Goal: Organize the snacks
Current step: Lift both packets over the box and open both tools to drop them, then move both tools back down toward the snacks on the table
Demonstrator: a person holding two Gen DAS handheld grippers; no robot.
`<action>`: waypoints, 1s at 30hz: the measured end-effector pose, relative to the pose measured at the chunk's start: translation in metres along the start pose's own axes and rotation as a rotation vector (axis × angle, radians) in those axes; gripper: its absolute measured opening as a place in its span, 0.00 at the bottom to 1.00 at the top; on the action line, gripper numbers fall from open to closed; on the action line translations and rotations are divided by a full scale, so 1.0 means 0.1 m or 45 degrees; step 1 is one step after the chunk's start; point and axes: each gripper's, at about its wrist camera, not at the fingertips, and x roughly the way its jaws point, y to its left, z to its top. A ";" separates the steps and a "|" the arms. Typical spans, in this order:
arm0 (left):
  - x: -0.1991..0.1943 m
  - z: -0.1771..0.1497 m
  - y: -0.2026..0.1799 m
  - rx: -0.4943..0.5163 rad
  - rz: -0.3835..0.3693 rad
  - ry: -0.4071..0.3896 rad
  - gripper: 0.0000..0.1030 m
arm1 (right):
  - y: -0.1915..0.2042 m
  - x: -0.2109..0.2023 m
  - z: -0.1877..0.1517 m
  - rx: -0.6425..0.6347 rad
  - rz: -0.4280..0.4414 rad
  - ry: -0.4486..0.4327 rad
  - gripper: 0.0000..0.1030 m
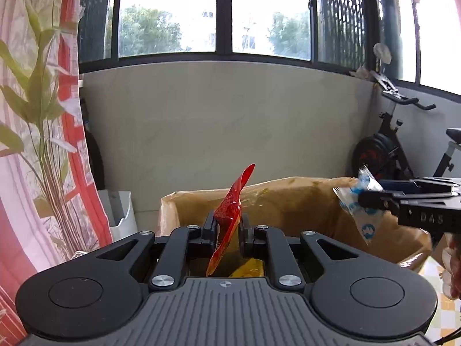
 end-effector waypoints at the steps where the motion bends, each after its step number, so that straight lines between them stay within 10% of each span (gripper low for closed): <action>1: 0.05 0.01 0.00 0.009 0.006 0.012 0.16 | 0.00 0.03 -0.02 -0.001 -0.014 0.018 0.47; 8: 0.09 -0.04 0.00 0.028 0.042 0.036 0.57 | -0.10 -0.06 -0.07 0.038 -0.013 0.026 0.56; 30: -1.03 -0.64 0.02 -0.052 0.036 -0.061 0.71 | -0.09 -1.10 -0.75 0.039 0.143 0.017 0.58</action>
